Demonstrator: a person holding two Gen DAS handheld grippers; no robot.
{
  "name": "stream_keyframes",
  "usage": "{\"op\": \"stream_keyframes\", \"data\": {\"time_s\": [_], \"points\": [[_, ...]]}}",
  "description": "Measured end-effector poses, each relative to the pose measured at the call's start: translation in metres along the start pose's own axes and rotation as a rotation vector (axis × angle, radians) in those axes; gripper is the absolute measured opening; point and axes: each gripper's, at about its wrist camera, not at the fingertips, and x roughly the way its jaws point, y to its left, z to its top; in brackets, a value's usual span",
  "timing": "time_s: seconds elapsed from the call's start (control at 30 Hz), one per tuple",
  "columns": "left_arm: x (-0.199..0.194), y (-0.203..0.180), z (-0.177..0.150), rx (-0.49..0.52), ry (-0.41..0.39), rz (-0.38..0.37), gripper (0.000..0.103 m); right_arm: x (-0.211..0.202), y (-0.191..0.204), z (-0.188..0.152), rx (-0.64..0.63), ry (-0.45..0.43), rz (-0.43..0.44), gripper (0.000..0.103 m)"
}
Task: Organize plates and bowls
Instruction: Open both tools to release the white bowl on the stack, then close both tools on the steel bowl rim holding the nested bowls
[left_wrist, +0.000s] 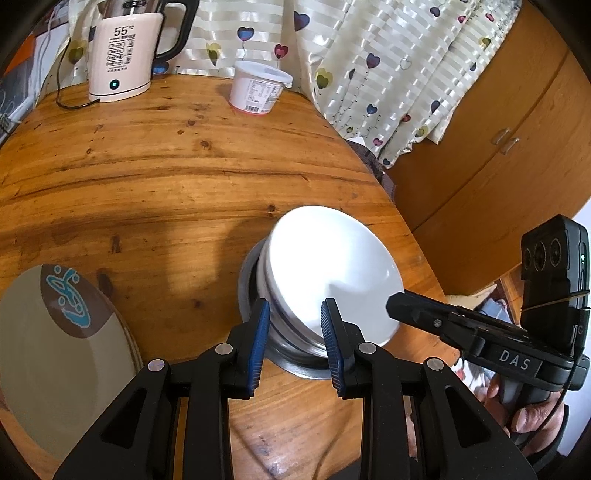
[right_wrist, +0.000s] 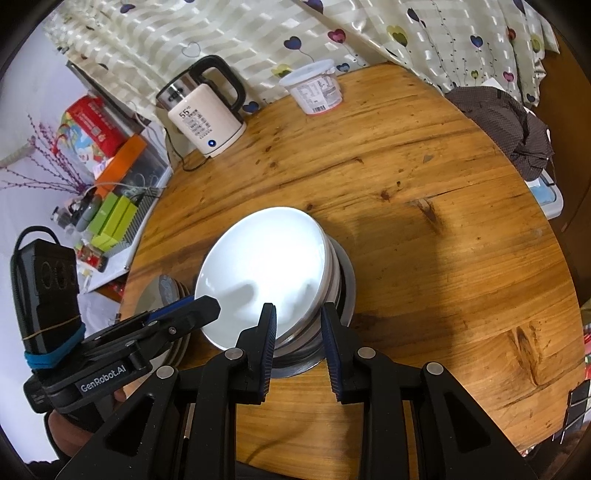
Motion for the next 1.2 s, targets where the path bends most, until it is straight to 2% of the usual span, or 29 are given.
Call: {"op": "stream_keyframes", "data": {"time_s": [0.1,0.5,0.73,0.87,1.2], "points": [[-0.004,0.002,-0.001,0.000,-0.013,0.007,0.029,-0.003,-0.002,0.001,0.000,-0.010,0.005,0.026],[-0.020,0.012,-0.006,0.002,-0.073,0.041,0.029,-0.022,-0.003,-0.001,-0.034,-0.092,0.021,0.050],[-0.024,0.018,-0.012,0.022,-0.103,0.067,0.029,-0.033,-0.002,-0.008,-0.116,-0.173,0.015,0.051],[-0.025,0.022,-0.016,0.019,-0.106,0.074,0.030,-0.033,-0.010,-0.011,-0.101,-0.162,-0.009,0.052],[-0.025,0.029,-0.022,-0.006,-0.094,0.078,0.031,-0.035,-0.029,-0.021,-0.028,-0.114,0.021,0.052]]}}
